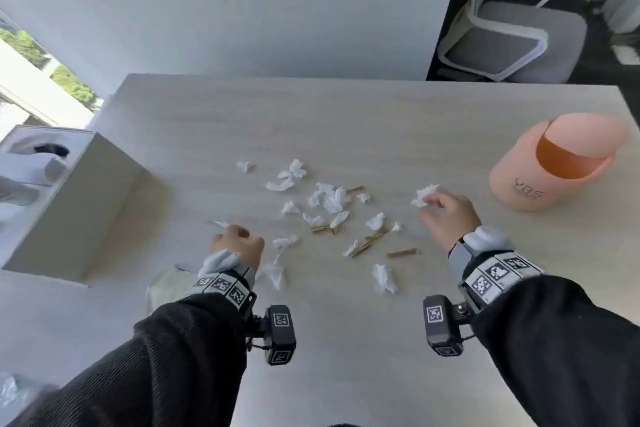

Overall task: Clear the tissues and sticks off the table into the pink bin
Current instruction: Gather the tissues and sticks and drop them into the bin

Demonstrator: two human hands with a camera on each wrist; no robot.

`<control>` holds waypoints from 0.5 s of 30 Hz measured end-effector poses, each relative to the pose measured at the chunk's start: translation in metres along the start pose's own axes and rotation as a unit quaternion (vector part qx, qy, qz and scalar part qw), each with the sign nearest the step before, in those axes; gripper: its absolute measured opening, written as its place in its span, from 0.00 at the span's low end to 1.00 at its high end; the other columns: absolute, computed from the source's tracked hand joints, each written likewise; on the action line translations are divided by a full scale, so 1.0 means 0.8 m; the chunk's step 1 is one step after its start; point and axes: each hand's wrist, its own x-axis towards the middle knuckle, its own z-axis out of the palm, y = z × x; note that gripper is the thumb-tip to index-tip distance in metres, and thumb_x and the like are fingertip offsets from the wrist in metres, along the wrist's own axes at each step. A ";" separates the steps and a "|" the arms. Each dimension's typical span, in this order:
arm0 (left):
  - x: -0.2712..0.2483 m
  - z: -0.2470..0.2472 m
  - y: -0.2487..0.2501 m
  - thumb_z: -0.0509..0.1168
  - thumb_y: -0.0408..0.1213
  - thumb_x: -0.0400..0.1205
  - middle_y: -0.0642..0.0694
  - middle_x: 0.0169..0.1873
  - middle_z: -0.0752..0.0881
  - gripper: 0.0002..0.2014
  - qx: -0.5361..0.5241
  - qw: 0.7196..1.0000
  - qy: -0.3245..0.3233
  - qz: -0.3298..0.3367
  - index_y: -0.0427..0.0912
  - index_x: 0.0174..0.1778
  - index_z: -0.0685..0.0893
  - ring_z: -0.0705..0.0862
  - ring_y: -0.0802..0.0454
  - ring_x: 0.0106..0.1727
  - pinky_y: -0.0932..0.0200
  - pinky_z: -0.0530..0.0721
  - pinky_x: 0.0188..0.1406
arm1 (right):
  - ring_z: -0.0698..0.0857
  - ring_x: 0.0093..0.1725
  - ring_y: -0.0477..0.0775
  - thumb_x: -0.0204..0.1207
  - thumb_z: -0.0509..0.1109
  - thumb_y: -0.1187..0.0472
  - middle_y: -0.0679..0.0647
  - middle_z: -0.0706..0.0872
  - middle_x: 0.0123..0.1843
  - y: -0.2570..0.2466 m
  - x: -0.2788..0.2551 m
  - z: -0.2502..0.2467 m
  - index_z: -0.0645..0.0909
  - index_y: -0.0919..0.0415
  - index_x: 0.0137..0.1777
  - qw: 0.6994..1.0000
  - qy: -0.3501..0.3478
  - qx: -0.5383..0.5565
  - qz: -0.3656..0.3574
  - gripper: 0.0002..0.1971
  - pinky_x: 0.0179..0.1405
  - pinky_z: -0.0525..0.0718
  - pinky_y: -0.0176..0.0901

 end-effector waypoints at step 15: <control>0.034 0.023 -0.046 0.81 0.62 0.58 0.45 0.74 0.62 0.58 0.124 0.978 -0.105 0.134 0.57 0.83 0.58 0.83 0.43 0.57 0.46 0.85 0.60 | 0.53 0.85 0.55 0.59 0.67 0.22 0.41 0.52 0.87 0.005 -0.029 0.074 0.56 0.35 0.82 0.930 -0.130 -0.321 -0.123 0.50 0.76 0.65 0.63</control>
